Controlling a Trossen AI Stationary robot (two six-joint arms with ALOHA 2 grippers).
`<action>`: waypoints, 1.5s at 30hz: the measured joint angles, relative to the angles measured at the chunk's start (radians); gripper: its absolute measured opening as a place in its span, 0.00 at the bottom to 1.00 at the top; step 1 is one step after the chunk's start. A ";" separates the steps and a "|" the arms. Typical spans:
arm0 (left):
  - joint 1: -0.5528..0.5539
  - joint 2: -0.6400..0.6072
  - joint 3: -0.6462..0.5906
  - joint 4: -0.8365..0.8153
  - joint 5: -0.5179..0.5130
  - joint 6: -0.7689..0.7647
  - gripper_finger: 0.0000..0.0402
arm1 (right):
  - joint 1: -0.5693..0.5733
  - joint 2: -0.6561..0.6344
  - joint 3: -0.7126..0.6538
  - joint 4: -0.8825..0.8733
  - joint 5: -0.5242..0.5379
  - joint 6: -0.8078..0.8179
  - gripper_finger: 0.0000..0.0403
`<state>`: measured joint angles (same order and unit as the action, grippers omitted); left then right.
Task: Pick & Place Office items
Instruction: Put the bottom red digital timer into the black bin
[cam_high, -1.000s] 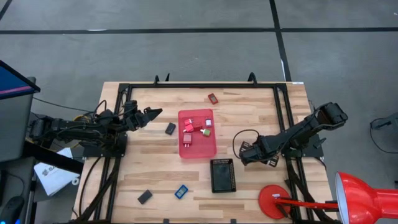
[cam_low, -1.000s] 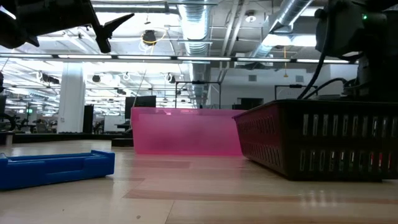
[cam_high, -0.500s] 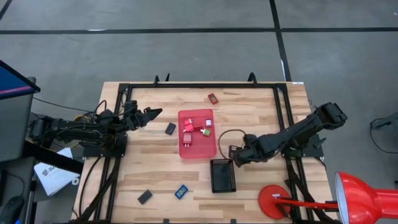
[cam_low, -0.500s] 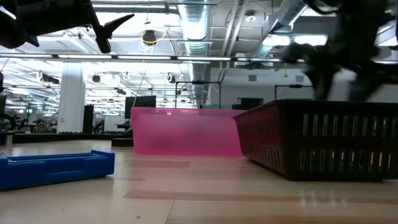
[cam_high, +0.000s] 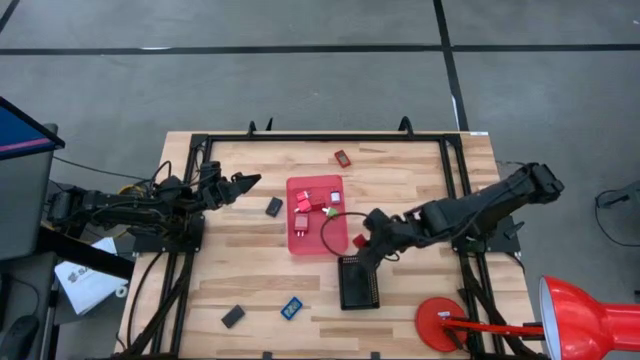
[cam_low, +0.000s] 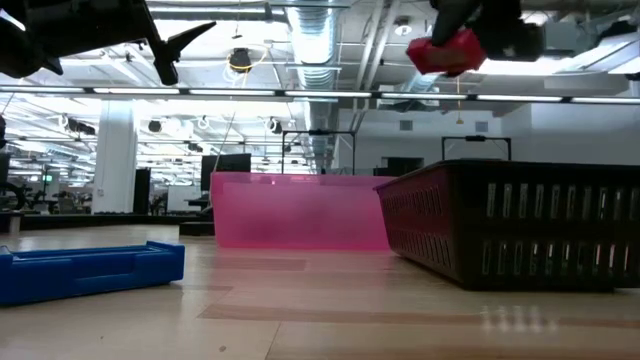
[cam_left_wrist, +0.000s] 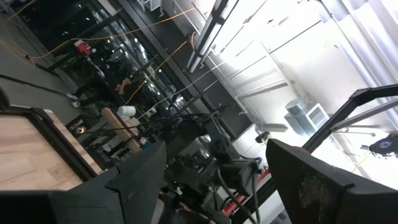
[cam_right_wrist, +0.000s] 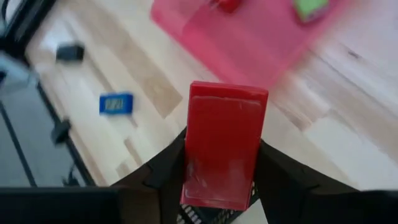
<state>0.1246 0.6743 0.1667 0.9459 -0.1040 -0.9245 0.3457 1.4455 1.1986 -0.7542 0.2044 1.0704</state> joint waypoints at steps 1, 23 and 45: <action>0.000 0.000 0.000 0.000 0.000 0.000 0.68 | -0.009 0.001 0.000 0.000 -0.022 -0.047 0.39; 0.001 0.020 0.010 0.015 0.049 0.075 0.68 | -0.022 0.330 0.126 0.013 -0.231 -0.656 0.40; 0.001 0.022 0.009 0.013 0.049 0.079 0.68 | -0.004 0.343 0.076 0.034 -0.200 -0.701 0.40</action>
<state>0.1253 0.6960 0.1761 0.9592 -0.0547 -0.8452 0.3417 1.7889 1.2749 -0.7202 0.0041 0.3693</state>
